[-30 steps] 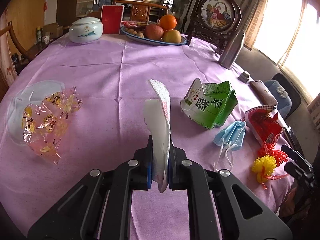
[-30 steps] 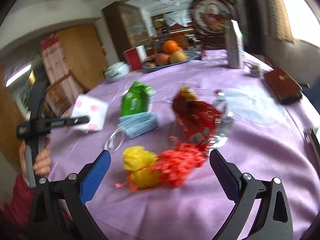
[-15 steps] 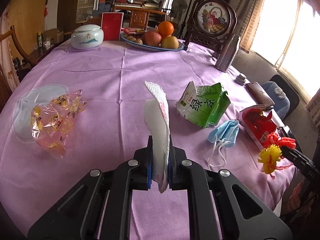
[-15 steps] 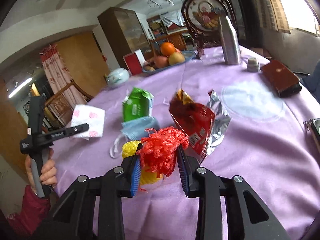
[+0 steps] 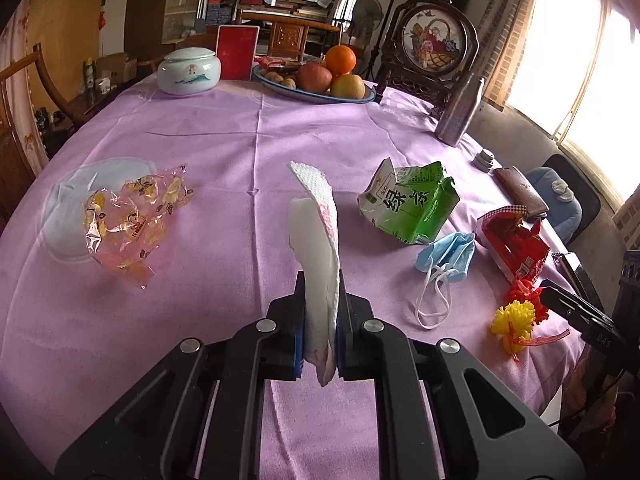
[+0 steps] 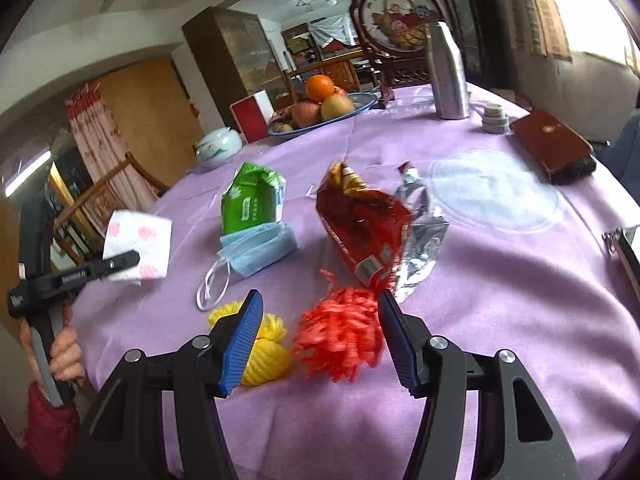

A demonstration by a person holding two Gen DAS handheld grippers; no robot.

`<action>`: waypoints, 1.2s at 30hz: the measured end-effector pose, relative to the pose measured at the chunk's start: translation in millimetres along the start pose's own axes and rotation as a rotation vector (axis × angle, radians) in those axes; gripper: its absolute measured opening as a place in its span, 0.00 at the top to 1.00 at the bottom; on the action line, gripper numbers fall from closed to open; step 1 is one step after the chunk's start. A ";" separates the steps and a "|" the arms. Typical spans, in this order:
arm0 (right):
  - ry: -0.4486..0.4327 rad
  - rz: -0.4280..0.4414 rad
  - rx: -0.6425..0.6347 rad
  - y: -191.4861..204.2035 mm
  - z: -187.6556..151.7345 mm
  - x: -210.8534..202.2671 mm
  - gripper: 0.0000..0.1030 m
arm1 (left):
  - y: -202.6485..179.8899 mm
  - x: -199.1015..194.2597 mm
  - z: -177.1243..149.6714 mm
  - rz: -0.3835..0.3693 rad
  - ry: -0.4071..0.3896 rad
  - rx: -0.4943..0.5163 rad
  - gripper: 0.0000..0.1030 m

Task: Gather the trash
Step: 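Grasp the red mesh fruit net with the right tool while the left tool holds the tissue, then carry the tissue and red net to the red wastebasket and release both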

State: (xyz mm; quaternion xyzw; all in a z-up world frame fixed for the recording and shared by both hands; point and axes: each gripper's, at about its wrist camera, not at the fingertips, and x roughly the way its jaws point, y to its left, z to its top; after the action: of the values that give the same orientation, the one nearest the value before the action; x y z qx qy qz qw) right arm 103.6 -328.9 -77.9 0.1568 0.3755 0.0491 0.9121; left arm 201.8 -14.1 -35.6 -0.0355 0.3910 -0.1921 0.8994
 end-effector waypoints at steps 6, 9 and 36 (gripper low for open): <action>0.023 0.003 -0.007 -5.3 -10.4 -0.3 0.74 | -0.4 -3.6 -1.3 0.000 -0.001 -0.003 0.88; -0.031 0.038 -0.016 0.0 -5.2 -16.5 0.74 | -0.1 -13.3 -2.3 -0.011 -0.013 -0.011 0.88; 0.045 0.483 -0.321 200.5 -31.3 -26.3 0.73 | 146.4 -206.5 -150.6 0.308 -0.011 -0.272 0.88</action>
State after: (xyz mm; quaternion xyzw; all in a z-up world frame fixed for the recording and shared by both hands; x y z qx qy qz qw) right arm 68.6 -136.9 -16.4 0.0940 0.3350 0.3271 0.8786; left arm 12.2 211.2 -28.7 -0.0977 0.4093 0.0025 0.9072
